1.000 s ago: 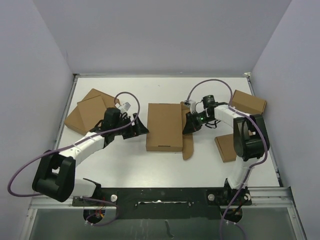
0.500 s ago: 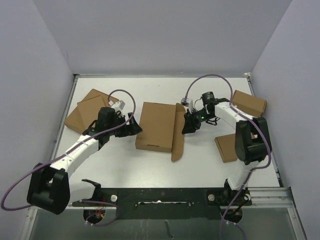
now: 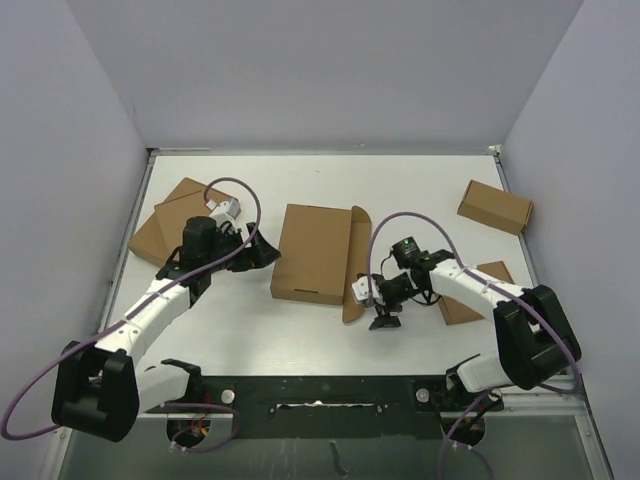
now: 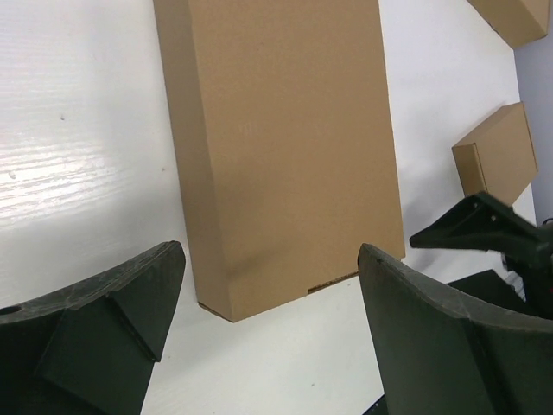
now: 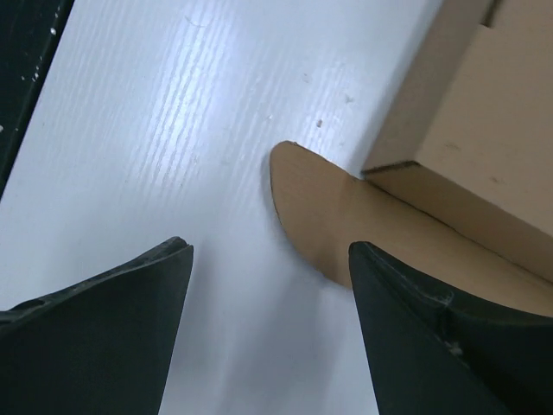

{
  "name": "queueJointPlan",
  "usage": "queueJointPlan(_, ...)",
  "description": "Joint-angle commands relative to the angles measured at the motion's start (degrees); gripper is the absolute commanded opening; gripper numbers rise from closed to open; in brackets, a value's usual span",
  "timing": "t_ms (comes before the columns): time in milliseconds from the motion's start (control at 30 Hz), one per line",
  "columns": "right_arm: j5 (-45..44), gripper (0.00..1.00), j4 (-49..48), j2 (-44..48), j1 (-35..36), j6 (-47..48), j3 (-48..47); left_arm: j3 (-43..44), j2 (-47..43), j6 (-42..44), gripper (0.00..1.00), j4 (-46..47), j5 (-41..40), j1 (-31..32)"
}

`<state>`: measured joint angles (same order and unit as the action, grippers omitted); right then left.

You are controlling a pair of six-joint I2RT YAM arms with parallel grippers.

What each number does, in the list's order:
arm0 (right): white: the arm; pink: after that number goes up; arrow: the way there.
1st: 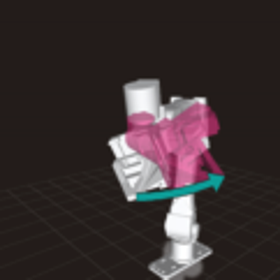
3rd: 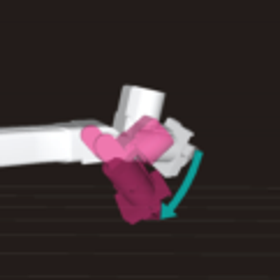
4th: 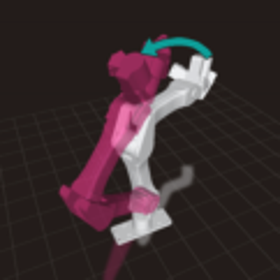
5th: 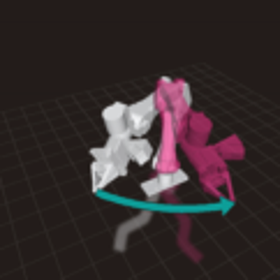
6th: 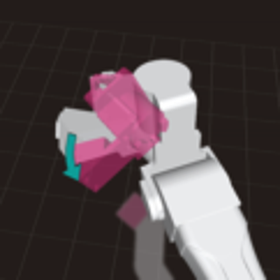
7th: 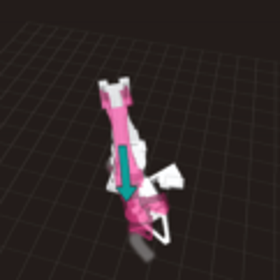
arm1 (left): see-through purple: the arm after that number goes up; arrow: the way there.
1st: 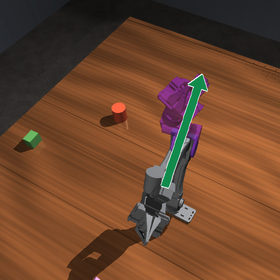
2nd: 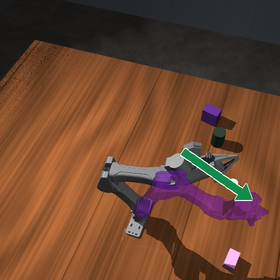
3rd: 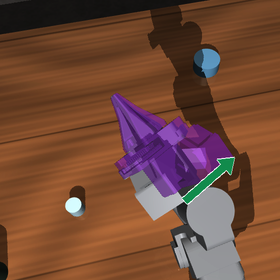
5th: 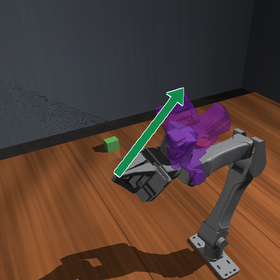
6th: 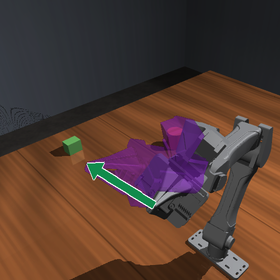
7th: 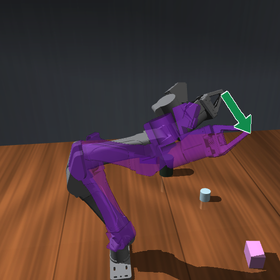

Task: Fold the paper box

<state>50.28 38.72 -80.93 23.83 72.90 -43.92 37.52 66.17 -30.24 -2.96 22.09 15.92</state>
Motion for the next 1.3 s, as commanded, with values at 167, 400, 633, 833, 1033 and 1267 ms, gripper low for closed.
queueJointPlan(167, -13.9, 0.68, -17.1, -0.5, 7.4, 1.9, 4.2, -0.6, 3.3, -0.2, 0.81, 6.0, -2.4, 0.8)
queueJointPlan(400, -17.4, 0.67, -19.5, -1.8, 11.2, 2.2, 5.5, -1.1, 6.7, -0.2, 0.81, 9.7, -3.2, 2.4)
queueJointPlan(633, -18.6, 0.60, -20.7, -2.9, 13.6, 1.8, 6.0, -1.0, 10.6, -0.7, 0.81, 12.0, -4.0, 3.6)
queueJointPlan(833, -18.2, 0.54, -20.7, -3.2, 14.7, -1.1, 5.0, -1.4, 11.6, -0.1, 0.81, 12.4, -5.8, 4.3)
queueJointPlan(1033, -17.1, 0.43, -20.4, -2.9, 13.6, -4.5, 3.8, -1.9, 12.9, 0.3, 0.79, 13.0, -6.8, 4.8)
queueJointPlan(1267, -13.6, 0.27, -19.6, -1.9, 10.1, -8.4, 2.5, -1.8, 14.8, 0.8, 0.76, 12.7, -7.4, 4.9)
